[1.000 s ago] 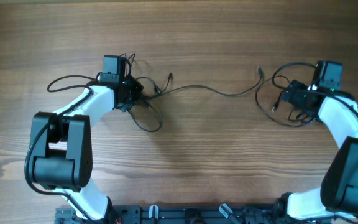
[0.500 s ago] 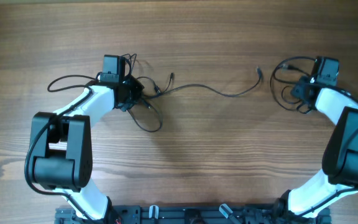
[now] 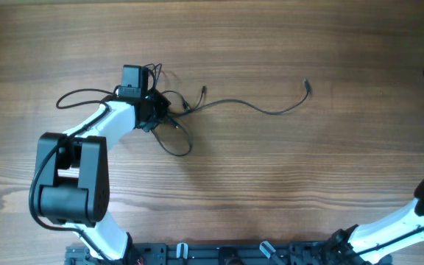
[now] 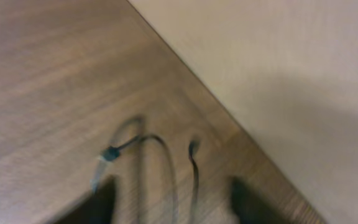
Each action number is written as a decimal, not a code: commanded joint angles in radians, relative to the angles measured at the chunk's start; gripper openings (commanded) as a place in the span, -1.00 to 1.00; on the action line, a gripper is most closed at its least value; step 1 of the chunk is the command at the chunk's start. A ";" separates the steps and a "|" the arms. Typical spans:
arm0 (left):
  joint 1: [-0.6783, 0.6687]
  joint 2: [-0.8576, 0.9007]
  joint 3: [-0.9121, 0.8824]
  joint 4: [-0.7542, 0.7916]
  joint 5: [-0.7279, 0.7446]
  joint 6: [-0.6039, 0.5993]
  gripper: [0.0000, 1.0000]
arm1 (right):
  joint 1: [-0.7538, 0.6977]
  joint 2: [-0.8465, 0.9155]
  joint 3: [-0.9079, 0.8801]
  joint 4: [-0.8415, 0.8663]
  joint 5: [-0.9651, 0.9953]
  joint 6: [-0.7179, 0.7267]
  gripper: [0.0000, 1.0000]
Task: Untangle cables
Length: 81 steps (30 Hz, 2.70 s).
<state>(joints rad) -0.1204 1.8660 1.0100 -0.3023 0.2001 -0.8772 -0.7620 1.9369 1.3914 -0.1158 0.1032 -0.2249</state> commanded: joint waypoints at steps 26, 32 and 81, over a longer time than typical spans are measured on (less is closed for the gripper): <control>-0.077 -0.502 -0.041 -0.033 0.133 0.474 1.00 | 0.872 -0.204 -0.140 -0.500 -0.477 0.695 0.99; -0.070 -0.503 -0.041 -0.137 -0.244 0.194 1.00 | 1.057 -0.192 -0.141 -0.395 -0.508 0.618 1.00; -0.061 -0.050 -0.042 0.103 0.494 -0.139 1.00 | 1.201 -0.417 -0.140 -0.436 -0.757 0.207 -0.91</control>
<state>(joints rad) -0.1287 1.7725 0.9634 -0.2859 0.7315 -0.8337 0.4412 1.5364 1.2461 -0.5541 -0.6361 -0.0429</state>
